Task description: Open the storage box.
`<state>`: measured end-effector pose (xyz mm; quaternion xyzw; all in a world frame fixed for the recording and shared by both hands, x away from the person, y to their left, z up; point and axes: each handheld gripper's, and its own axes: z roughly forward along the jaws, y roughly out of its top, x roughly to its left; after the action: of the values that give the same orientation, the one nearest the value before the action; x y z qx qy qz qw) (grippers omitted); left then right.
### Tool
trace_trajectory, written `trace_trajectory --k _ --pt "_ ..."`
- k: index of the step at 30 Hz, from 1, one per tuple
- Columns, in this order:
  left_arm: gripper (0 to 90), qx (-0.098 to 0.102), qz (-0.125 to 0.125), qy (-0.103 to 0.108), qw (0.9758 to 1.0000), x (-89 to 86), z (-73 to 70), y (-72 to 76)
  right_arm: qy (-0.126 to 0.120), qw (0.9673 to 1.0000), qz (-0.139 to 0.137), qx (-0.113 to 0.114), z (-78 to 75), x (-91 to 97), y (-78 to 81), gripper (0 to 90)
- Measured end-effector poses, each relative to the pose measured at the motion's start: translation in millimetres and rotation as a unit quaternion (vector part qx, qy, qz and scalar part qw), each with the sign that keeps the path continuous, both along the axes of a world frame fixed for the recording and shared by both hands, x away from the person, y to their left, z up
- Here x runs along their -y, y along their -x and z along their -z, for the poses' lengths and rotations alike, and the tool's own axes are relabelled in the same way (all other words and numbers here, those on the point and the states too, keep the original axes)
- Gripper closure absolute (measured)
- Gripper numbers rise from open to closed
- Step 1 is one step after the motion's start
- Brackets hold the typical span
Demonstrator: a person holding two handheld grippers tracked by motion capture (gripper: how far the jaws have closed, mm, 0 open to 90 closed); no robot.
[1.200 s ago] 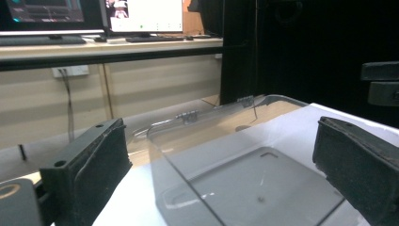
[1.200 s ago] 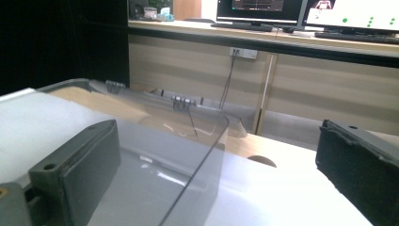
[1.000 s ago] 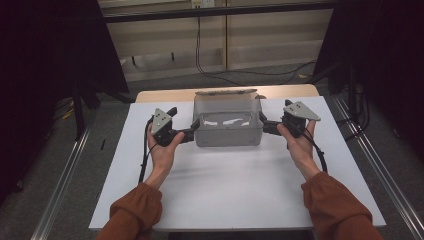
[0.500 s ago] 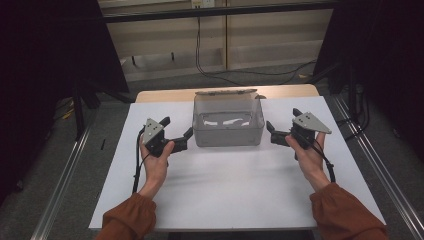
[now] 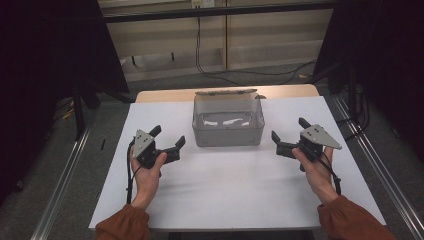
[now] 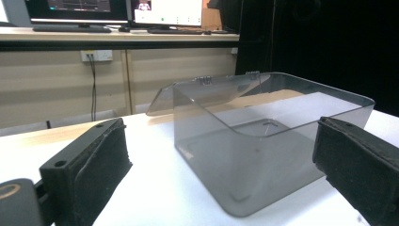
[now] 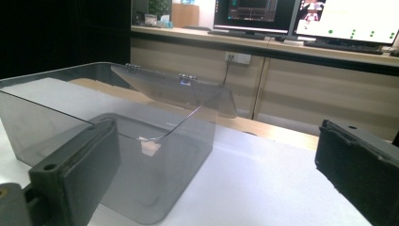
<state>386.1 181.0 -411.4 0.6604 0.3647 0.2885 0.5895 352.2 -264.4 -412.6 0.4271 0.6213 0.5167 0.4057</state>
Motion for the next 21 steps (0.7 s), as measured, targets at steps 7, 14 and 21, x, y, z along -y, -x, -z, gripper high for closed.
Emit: trace_trajectory --k 7,14,21 --pt "3.9 0.000 -0.011 -0.002 0.9999 -9.5 3.9 15.3 0.000 0.9999 0.012 0.010 1.7 7.9 15.8 0.5" --pt "3.9 -0.007 -0.020 0.008 0.9998 -16.4 7.9 26.6 -0.003 0.9997 0.020 0.010 4.7 15.8 29.2 0.5" --pt "3.9 0.001 -0.031 0.003 0.9995 -23.7 8.7 37.7 0.001 0.9994 0.033 0.011 4.6 22.9 44.9 0.5"
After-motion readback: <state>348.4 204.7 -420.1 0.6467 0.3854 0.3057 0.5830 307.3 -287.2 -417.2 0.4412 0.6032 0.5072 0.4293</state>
